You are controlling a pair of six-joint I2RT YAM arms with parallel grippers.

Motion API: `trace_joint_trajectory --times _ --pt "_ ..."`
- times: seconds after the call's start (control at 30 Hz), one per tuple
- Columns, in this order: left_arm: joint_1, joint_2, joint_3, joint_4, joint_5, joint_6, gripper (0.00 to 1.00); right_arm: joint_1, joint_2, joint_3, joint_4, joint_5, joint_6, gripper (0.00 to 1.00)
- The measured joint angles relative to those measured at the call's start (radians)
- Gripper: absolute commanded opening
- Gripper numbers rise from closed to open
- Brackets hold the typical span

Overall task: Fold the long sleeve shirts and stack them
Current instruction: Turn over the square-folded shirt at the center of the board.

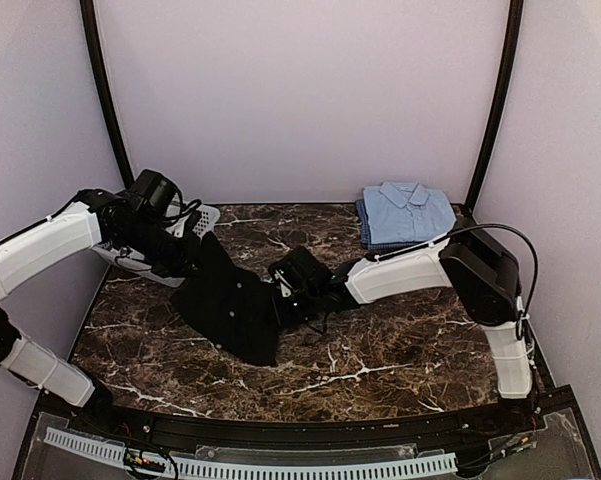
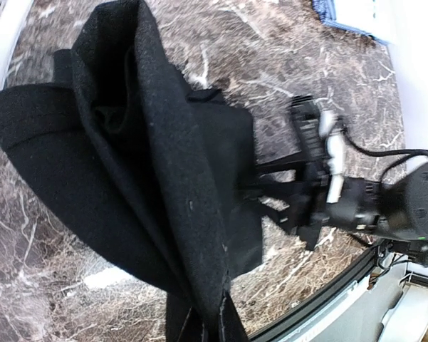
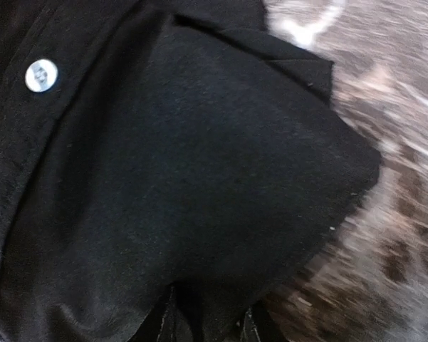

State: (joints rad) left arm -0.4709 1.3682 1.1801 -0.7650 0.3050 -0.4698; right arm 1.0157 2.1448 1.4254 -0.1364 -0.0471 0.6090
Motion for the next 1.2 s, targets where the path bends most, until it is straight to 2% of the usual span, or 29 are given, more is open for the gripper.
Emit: trace_joint_trajectory --times 0.33,0.53,0.7,0.83,1.1,1.2 --pt "0.003 0.055 0.147 -0.016 0.039 0.052 0.0 0.029 0.214 0.241 0.161 -0.219 0.103 0.39" --pt "0.008 0.07 0.153 -0.016 0.056 0.074 0.0 0.028 0.24 0.265 0.193 -0.274 0.147 0.39" --pt "0.016 0.07 0.153 -0.017 0.052 0.083 0.0 0.011 0.222 0.199 0.272 -0.3 0.176 0.49" --pt "0.024 0.07 0.153 -0.021 0.025 0.09 0.0 -0.006 0.189 0.146 0.299 -0.324 0.18 0.6" --pt "0.03 0.07 0.153 -0.044 -0.054 0.11 0.0 -0.027 0.1 0.035 0.28 -0.317 0.17 0.59" --pt "0.032 0.07 0.153 -0.049 -0.077 0.116 0.0 -0.039 0.047 -0.026 0.25 -0.29 0.164 0.54"
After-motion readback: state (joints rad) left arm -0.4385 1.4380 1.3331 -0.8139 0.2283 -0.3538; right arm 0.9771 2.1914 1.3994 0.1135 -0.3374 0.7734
